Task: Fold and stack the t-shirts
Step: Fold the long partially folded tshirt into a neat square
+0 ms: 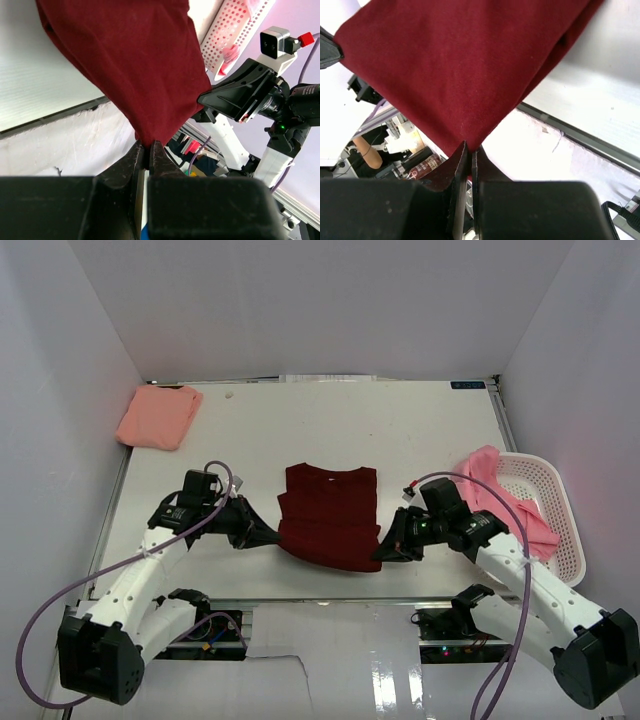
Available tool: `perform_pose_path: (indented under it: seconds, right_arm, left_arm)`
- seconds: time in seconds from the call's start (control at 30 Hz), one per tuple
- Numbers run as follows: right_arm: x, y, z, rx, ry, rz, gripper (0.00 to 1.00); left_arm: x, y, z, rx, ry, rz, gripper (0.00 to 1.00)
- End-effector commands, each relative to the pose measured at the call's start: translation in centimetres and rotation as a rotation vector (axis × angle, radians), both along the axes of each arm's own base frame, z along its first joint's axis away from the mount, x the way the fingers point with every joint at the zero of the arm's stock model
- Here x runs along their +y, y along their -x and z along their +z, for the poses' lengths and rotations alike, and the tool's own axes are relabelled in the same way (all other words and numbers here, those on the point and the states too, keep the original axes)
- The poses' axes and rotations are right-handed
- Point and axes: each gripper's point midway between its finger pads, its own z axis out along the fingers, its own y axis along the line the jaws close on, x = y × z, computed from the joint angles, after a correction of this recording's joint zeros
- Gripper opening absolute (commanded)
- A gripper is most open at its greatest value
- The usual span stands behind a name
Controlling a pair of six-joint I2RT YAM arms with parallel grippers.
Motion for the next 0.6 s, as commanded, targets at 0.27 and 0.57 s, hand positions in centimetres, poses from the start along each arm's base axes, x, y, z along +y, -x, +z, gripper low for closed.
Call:
perform_pose_path:
  seconds: [0.27, 0.57]
  right_arm:
    - [-0.6, -6.6, 3.1, -0.182, 0.065, -0.053, 0.08]
    - [-0.7, -10.7, 4.0, -0.256, 0.134, -0.065, 0.08]
  left_arm:
    - [-1.1, -5.3, 3.0, -0.132, 0.008, 0.020, 0.02]
    - [-1.8, -9.1, 3.0, -0.163, 0.000, 0.022, 0.01]
